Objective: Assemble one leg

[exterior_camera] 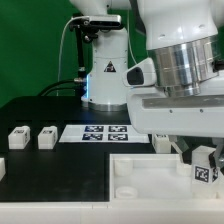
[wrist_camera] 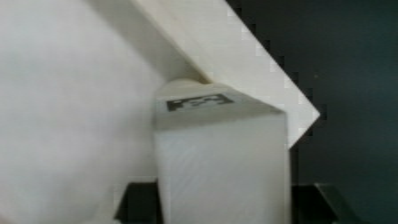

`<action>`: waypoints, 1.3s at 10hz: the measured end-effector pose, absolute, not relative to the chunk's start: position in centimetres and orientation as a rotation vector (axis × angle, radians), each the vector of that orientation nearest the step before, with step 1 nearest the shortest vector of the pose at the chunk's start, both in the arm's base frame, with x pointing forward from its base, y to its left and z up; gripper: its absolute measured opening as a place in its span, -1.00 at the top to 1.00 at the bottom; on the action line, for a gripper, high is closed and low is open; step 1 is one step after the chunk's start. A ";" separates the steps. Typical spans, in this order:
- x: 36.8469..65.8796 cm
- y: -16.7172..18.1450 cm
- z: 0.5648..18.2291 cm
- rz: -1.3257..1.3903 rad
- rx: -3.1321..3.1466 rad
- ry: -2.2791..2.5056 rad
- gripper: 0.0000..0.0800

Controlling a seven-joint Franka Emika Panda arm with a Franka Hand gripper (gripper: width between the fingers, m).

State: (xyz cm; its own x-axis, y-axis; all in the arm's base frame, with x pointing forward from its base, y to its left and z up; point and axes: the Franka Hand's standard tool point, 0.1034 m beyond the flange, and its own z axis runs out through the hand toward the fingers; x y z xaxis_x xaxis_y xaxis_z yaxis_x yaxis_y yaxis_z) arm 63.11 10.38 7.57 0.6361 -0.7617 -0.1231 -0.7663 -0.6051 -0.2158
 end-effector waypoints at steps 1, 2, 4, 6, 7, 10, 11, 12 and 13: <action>63.0 10.2 7.5 0.067 -2.467 1.466 0.22; 62.9 10.0 7.5 0.097 -2.283 1.695 0.22; 62.6 10.3 7.5 0.148 -2.042 1.953 0.22; 62.3 10.6 7.2 0.214 -1.796 2.184 0.23; 62.3 10.6 7.2 0.219 -1.775 2.204 0.23; 62.2 10.7 7.1 0.219 -1.783 2.200 0.23; 62.2 10.7 7.1 0.221 -1.804 2.187 -0.16; 62.0 10.9 7.1 0.230 -1.945 2.086 -0.16; 61.9 11.3 7.4 0.208 -2.150 1.918 -0.51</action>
Offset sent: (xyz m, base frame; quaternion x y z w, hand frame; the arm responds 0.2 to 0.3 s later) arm 0.0014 0.0109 0.0084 0.0458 -0.0311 0.3186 0.9463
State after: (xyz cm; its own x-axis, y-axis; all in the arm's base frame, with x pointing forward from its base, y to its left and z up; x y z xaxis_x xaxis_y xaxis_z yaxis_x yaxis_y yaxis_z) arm 61.94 11.30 7.42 0.1224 -0.9545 -0.2718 -0.9906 -0.1008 -0.0921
